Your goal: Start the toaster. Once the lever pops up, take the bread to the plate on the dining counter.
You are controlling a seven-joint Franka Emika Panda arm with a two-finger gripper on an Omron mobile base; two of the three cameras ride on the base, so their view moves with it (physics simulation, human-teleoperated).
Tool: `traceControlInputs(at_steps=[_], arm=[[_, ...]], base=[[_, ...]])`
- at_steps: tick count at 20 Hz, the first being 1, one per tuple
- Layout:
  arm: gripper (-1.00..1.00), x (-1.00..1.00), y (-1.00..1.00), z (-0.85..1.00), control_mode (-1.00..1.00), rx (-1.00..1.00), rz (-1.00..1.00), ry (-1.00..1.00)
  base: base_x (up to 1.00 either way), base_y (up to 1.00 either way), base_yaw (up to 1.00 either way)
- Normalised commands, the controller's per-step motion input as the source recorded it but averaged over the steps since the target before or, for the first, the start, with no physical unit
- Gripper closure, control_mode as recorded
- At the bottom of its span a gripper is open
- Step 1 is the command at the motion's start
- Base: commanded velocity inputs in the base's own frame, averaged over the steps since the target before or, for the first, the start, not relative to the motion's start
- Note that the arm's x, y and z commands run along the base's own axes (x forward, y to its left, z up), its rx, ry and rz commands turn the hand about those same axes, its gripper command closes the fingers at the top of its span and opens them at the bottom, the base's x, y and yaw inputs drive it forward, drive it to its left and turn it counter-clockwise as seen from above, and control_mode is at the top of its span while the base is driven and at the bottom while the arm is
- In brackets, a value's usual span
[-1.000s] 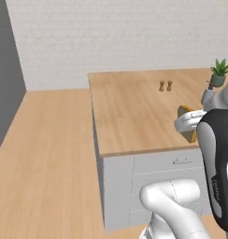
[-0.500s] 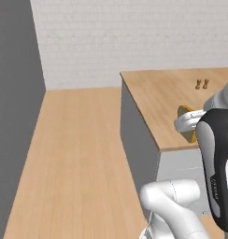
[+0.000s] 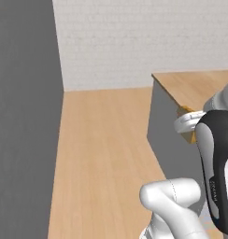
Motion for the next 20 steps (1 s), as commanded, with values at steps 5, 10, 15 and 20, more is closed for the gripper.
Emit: traceControlInputs(at_steps=[5,10,15,20], arm=[[1.00,0.00,0.00,0.00,1.00,0.00,0.00,0.00],[1.00,0.00,0.00,0.00,1.00,0.00,0.00,0.00],[1.00,0.00,0.00,0.00,1.00,0.00,0.00,0.00],[1.00,0.00,0.00,0.00,1.00,0.00,0.00,0.00]], base=[[0.96,0.19,-0.06],[1.00,0.01,-0.05],[1.00,0.08,-0.01],[1.00,0.22,0.00]])
